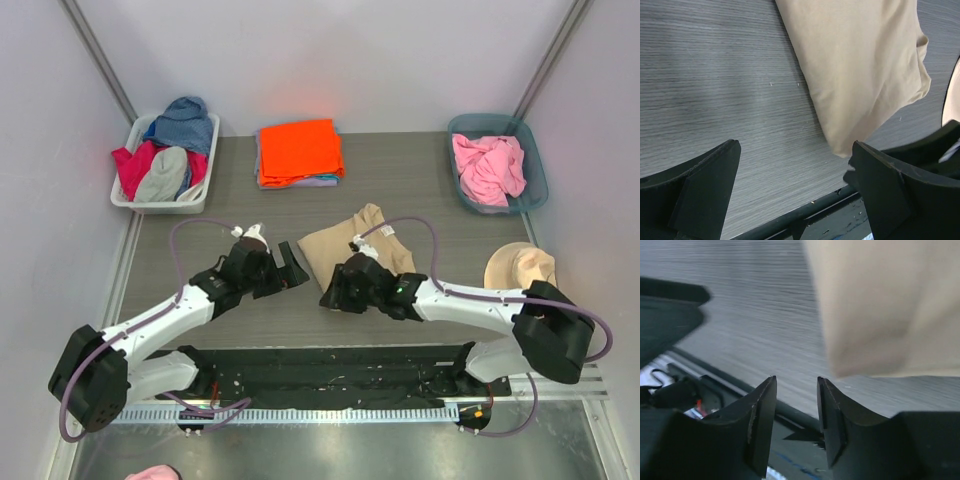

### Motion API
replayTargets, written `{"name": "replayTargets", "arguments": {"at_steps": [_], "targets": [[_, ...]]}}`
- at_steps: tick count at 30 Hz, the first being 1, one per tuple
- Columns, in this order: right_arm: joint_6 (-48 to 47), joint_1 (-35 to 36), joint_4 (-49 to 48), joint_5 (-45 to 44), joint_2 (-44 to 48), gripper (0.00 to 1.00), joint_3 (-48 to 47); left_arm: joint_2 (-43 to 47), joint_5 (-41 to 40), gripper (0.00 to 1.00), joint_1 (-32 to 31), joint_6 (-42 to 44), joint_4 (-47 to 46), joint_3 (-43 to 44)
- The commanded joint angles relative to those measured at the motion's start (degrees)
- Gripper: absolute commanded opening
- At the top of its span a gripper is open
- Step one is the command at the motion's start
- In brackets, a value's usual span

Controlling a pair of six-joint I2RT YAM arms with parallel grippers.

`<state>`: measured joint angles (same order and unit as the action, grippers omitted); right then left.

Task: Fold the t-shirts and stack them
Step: Fold the tshirt

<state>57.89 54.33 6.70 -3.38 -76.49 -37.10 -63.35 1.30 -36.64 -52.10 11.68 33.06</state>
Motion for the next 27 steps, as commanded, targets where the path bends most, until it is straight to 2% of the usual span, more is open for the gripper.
{"name": "replayTargets", "arguments": {"at_steps": [1, 3, 7, 13, 19, 27], "targets": [[-0.22, 1.75, 4.36, -4.61, 0.28, 0.52, -6.4, 1.56, -0.86, 1.0, -0.18, -0.38, -0.26, -0.36], [-2.16, 0.7, 6.47, -9.18, 3.7, 0.58, -7.1, 2.09, -0.86, 1.0, -0.18, -0.38, 0.01, -0.54], [-7.25, -4.12, 12.01, -11.39, 9.59, 0.65, -7.9, 2.36, -0.95, 1.0, -0.1, -0.02, 0.62, -0.71], [-18.06, -15.64, 14.39, -11.92, 14.17, 0.66, -8.16, 1.92, -0.86, 1.0, -0.1, -0.81, -0.25, -1.15], [-26.33, -23.73, 11.15, -13.41, 6.64, 0.66, -10.53, 1.21, -0.33, 1.0, -0.1, -1.52, -0.96, -1.33], [-24.14, -31.03, 7.72, -18.51, -5.15, 0.66, -10.62, 3.32, -0.25, 1.0, -0.1, -1.61, 0.27, -1.68]]}}
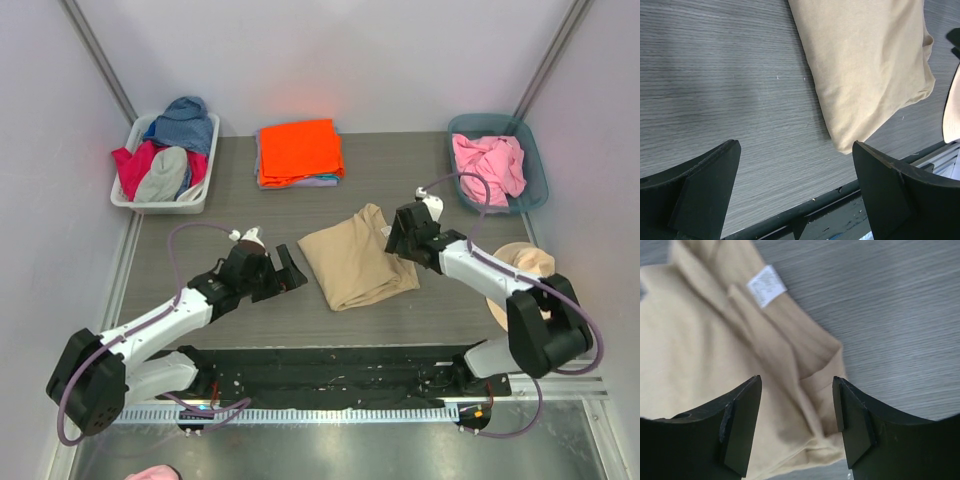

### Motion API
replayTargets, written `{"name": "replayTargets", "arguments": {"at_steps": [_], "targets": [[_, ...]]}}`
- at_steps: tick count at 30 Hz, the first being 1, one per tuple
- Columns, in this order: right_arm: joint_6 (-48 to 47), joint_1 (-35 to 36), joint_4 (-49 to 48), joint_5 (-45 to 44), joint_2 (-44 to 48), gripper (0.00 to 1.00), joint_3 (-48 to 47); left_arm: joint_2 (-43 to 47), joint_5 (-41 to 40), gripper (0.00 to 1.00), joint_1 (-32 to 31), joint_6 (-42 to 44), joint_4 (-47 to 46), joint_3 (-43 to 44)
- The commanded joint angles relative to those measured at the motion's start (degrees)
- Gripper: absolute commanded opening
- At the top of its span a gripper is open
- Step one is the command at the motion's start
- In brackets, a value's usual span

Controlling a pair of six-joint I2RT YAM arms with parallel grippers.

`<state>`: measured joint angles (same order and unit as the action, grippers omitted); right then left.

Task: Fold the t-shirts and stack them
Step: Fold the tshirt

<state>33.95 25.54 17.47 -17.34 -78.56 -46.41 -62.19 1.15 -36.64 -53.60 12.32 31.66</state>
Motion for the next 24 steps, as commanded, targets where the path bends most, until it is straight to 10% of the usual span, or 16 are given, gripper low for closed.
{"name": "replayTargets", "arguments": {"at_steps": [1, 16, 24], "targets": [[-0.12, -2.34, -3.67, -3.93, -4.04, 0.66, -0.7, 2.34, -0.09, 1.0, -0.1, -0.18, -0.1, -0.37], [8.93, -0.32, -6.75, 10.31, 3.92, 0.61, 15.55, 3.66, -0.71, 1.0, -0.1, -1.24, -0.19, -2.39], [20.35, 15.05, -2.62, 9.0, 13.61, 0.59, 20.05, 2.43, -0.71, 1.0, -0.1, -1.5, -1.15, -2.48]]}}
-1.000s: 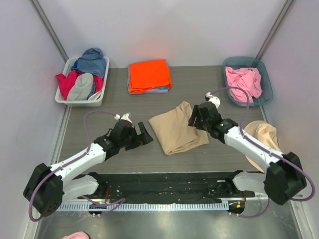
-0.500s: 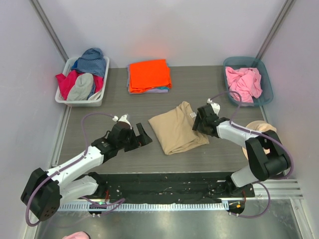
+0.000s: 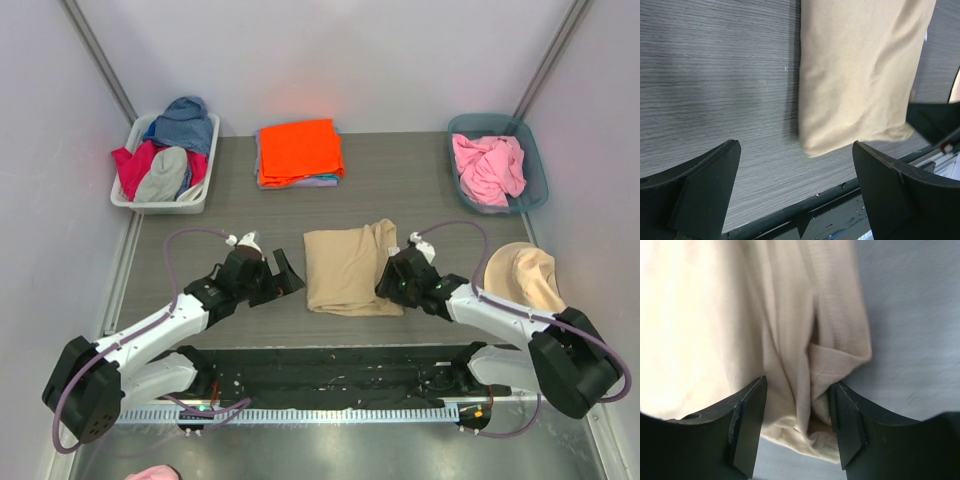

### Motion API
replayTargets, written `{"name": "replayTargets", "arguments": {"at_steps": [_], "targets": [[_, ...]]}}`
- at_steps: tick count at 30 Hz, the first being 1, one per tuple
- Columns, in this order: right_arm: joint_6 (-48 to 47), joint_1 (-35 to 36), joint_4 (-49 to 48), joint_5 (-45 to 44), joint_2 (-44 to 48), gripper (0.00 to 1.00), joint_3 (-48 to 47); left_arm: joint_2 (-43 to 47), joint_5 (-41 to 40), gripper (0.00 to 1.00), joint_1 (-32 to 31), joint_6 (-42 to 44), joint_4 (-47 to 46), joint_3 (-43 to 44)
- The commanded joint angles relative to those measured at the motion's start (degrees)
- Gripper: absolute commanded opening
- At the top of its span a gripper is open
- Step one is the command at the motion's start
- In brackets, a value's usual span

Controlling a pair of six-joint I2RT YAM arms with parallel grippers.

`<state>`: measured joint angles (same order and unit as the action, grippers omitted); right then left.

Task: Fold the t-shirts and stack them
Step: Fold the tshirt

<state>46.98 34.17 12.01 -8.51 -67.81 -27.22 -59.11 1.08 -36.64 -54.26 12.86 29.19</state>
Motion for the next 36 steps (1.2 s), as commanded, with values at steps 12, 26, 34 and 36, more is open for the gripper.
{"name": "replayTargets", "arguments": {"at_steps": [12, 26, 34, 36], "targets": [[-0.56, 7.58, 15.24, -15.48, 11.49, 0.64, -11.34, -0.74, -0.64, 1.0, -0.1, -0.41, -1.26, 0.17], [-8.57, 5.64, 1.62, -10.74, -3.64, 0.5, -14.44, 1.54, -2.4, 1.0, -0.1, 0.12, 0.85, -0.1], [-7.96, 5.11, -1.72, -8.72, -6.1, 0.5, -13.03, 1.11, -2.4, 1.0, -0.1, 0.03, 0.67, -0.27], [-7.87, 4.76, -2.25, -7.75, -7.15, 0.49, -12.68, 1.02, -2.31, 1.0, -0.1, 0.12, 0.76, -0.19]]}}
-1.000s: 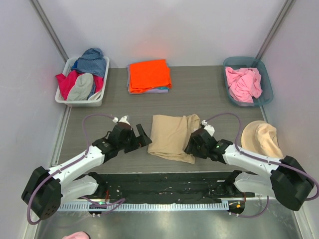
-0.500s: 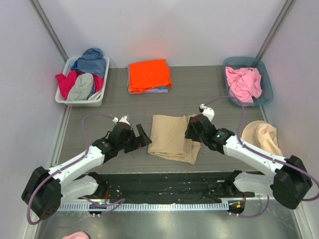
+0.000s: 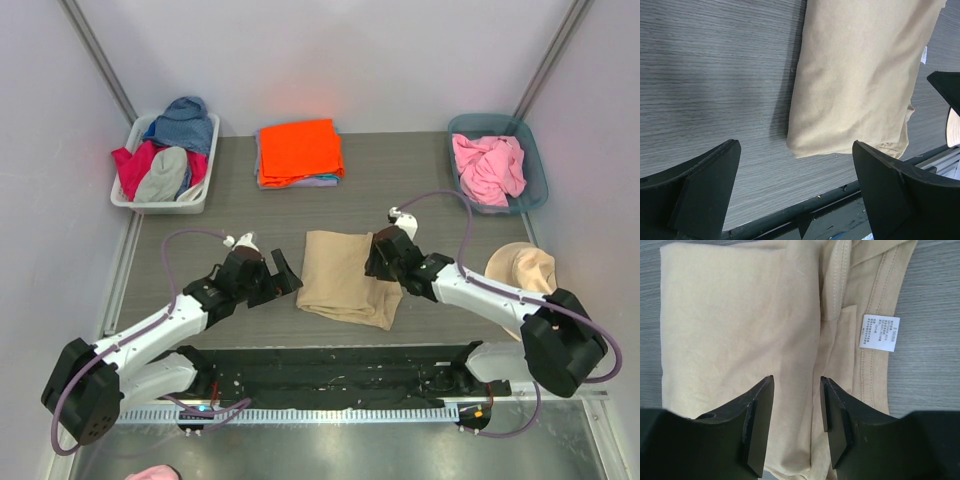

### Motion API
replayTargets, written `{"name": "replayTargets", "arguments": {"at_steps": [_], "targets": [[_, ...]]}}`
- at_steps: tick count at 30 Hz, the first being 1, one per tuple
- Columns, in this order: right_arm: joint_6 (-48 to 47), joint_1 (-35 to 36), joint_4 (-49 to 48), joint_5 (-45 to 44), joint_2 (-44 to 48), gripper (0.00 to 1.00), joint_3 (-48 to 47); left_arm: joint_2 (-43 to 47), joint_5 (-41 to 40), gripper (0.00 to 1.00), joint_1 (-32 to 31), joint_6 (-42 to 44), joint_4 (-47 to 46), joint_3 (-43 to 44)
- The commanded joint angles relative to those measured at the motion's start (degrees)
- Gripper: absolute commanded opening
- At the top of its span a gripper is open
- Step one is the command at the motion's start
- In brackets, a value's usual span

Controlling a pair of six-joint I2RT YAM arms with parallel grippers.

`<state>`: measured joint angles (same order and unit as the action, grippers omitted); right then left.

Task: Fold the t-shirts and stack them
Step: Fold the tshirt

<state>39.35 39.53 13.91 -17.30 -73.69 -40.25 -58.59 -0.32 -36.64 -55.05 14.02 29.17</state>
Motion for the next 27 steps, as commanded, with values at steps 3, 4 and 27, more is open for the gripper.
{"name": "replayTargets", "arguments": {"at_steps": [3, 4, 27], "targets": [[-0.07, -0.86, -5.73, 2.09, -2.94, 0.49, 0.7, 0.32, -1.0, 1.0, -0.1, 0.91, -0.49, -0.25], [0.02, -0.94, -6.43, 2.44, -3.38, 0.49, 0.87, 0.4, -1.0, 1.0, -0.1, 0.91, -0.4, -0.25], [2.13, -0.95, 1.7, 2.63, 5.72, 0.01, -2.46, 1.02, -1.53, 1.0, -0.1, 1.08, -0.05, -1.31]]}}
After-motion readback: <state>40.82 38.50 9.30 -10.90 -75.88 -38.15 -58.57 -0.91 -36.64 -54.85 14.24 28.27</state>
